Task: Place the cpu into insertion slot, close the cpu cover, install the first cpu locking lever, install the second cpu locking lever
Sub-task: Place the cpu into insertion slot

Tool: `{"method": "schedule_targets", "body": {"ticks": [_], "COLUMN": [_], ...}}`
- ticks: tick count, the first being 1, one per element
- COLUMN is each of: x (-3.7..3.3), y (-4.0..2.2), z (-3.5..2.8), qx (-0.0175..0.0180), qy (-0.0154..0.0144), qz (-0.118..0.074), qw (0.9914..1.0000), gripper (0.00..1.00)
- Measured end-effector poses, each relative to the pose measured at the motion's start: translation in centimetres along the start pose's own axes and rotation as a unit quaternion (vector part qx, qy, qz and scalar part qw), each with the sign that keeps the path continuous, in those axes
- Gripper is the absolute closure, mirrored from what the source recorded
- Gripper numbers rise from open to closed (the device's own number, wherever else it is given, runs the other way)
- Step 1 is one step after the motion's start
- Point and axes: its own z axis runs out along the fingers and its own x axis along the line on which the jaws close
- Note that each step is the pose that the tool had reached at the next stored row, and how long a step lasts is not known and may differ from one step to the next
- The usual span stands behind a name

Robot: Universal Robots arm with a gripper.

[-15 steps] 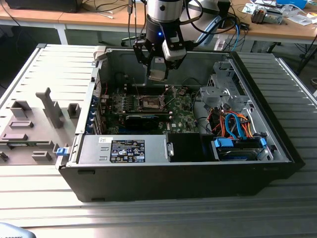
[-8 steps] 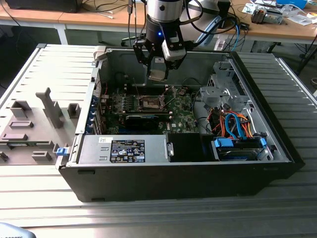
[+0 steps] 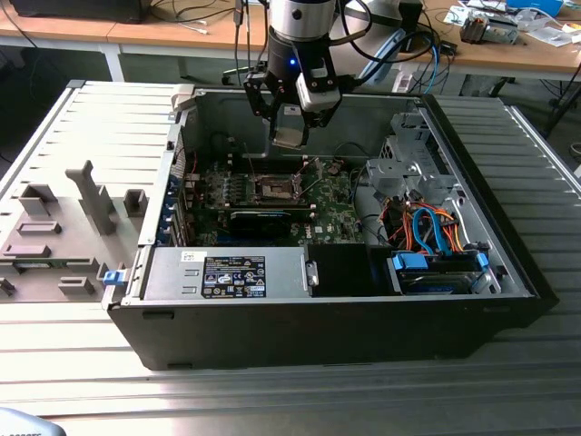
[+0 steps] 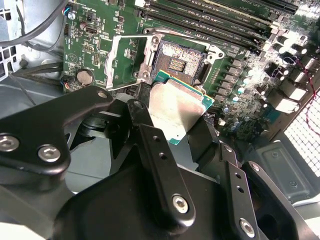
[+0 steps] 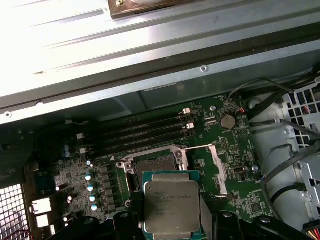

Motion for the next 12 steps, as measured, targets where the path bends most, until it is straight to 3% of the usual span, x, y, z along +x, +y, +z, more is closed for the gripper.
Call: {"method": "schedule_targets", "body": {"ticks": [12], "x": [0.00], "y": [0.00], "z": [0.00], "qx": [-0.0001], "qy": [-0.0005], "qz": [0.006], "qw": [0.99998], "gripper": [0.45]}}
